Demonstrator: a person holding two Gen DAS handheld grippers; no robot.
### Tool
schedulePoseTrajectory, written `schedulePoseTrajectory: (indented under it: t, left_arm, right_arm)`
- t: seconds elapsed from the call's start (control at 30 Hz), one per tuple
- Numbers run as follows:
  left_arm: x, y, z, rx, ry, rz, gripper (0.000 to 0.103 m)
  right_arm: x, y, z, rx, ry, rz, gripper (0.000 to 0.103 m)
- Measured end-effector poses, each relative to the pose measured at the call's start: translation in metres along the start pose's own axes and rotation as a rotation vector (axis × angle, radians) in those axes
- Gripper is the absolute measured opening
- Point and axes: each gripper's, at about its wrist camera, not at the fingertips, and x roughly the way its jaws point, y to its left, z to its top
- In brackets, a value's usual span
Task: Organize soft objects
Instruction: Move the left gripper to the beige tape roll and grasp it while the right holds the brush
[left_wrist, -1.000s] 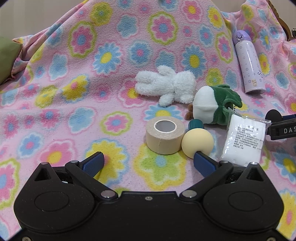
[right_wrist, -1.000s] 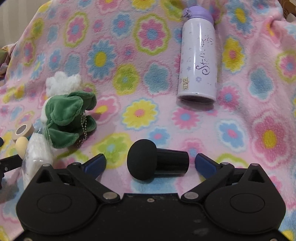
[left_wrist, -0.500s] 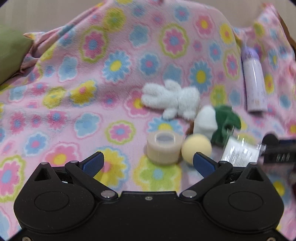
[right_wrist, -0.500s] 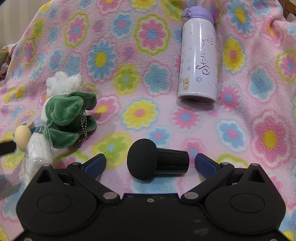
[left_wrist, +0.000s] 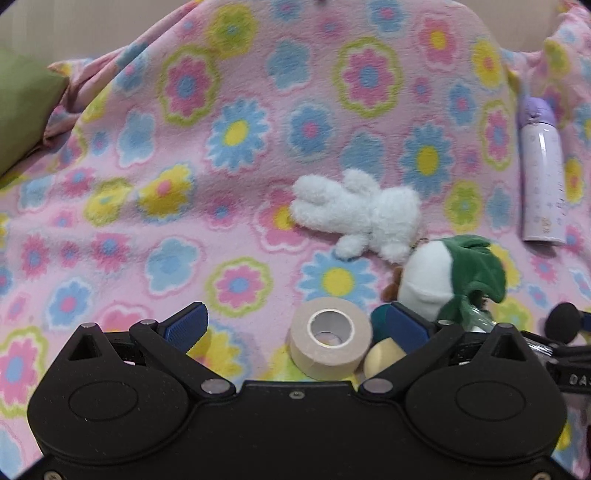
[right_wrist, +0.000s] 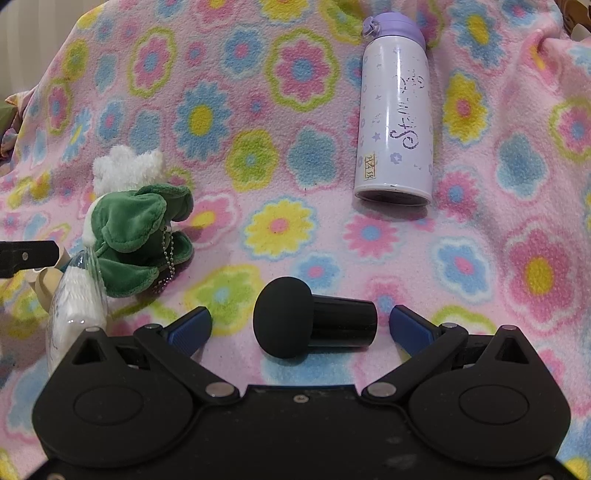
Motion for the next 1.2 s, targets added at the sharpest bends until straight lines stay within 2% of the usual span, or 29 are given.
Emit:
schedulePoseTrajectory:
  t: [0.13,0.4,0.53,0.63,0.73,0.87,0.97,1.07,1.13,1.2]
  left_arm:
    - [0.001,0.006,-0.005,0.003,0.015,0.03,0.099]
    - [0.0,0.0,-0.004,0.024,0.016,0.017,0.099]
    - [0.001,-0.009,-0.003,0.071,0.004,0.046,0.1]
    - [0.006,-0.007,0.0,0.065,0.019,0.061,0.101]
    - [0.006,0.0,0.0,0.057,0.036,0.031,0.101]
    - [-0.002,0.001,0.0,0.13,0.023,0.034,0.101]
    - [-0.012,-0.003,0.002,0.206,-0.04,0.129,0.101]
    - [-0.016,-0.002,0.007,0.233,-0.088,0.298,0.101]
    - [-0.012,0.009,0.01,0.209,-0.08,0.377,0.1]
    - [-0.009,0.028,0.014,0.141,-0.05,0.409,0.099]
  right_arm:
    - [0.0,0.0,0.0,0.001,-0.001,0.0,0.103]
    - [-0.001,0.0,0.0,0.0,-0.003,0.001,0.103]
    - [-0.001,0.0,0.0,0.001,-0.004,0.001,0.103]
    - [-0.001,0.0,0.0,0.001,-0.004,0.002,0.103]
    - [-0.001,0.0,0.0,0.001,-0.004,0.002,0.103]
    - [-0.001,0.0,0.0,0.001,-0.006,0.003,0.103]
    - [-0.001,0.0,0.0,0.003,-0.007,0.004,0.103]
    - [-0.001,0.0,0.0,0.003,-0.007,0.004,0.103]
    - [-0.001,0.0,0.0,0.003,-0.007,0.004,0.103]
    - [-0.001,-0.001,0.0,0.003,-0.009,0.005,0.103]
